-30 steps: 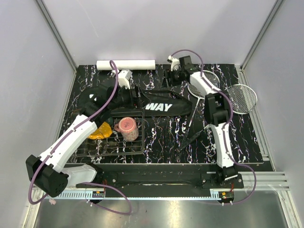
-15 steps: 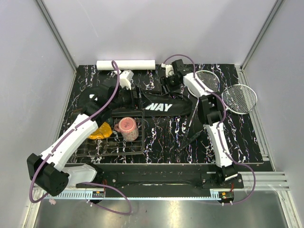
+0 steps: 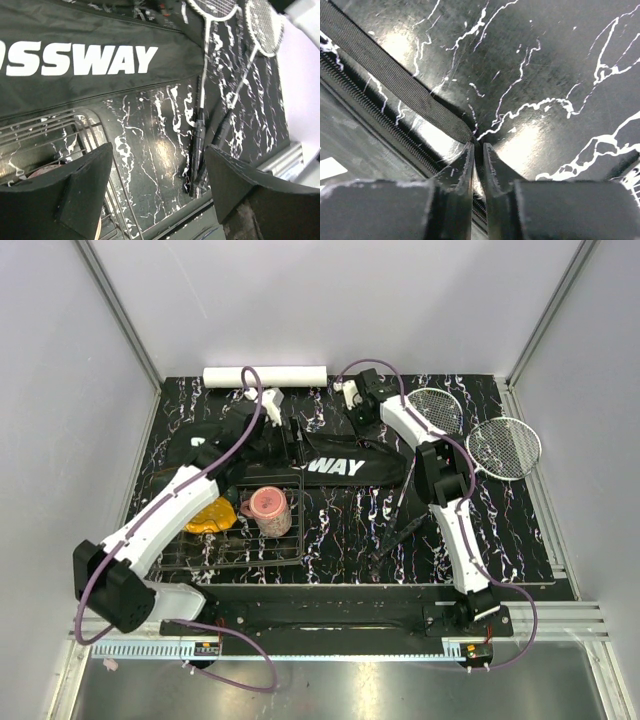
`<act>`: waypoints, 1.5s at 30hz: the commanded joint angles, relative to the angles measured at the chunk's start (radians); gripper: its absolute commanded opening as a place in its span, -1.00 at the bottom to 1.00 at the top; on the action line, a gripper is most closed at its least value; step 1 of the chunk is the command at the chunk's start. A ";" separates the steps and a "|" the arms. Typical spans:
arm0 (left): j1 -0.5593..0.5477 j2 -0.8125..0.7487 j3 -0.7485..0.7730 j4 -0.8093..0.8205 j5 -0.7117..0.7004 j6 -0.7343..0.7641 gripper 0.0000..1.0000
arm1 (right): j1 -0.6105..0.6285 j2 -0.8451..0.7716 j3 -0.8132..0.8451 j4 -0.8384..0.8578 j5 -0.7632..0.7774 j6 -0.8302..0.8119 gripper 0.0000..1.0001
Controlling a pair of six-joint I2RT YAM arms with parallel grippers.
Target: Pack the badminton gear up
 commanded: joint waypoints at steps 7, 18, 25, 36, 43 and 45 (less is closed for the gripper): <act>0.032 0.222 0.258 -0.168 -0.110 -0.354 0.61 | -0.004 -0.171 0.080 -0.001 0.109 0.117 -1.00; 0.102 0.596 0.568 -0.110 0.126 -0.739 0.82 | 0.002 -0.732 -0.517 0.297 -0.046 0.283 -1.00; 0.070 0.744 0.641 -0.025 0.130 -0.858 0.82 | 0.014 -0.935 -0.732 0.372 -0.124 0.323 -1.00; 0.050 0.779 0.619 0.274 0.159 -0.703 -0.60 | 0.039 -1.189 -0.945 0.406 -0.182 0.404 -1.00; 0.049 0.655 0.450 0.395 0.186 -0.669 0.46 | 0.039 -1.268 -1.020 0.404 -0.179 0.448 -1.00; 0.049 0.612 0.396 0.475 0.240 -0.689 0.47 | 0.039 -1.272 -1.010 0.398 -0.133 0.477 -1.00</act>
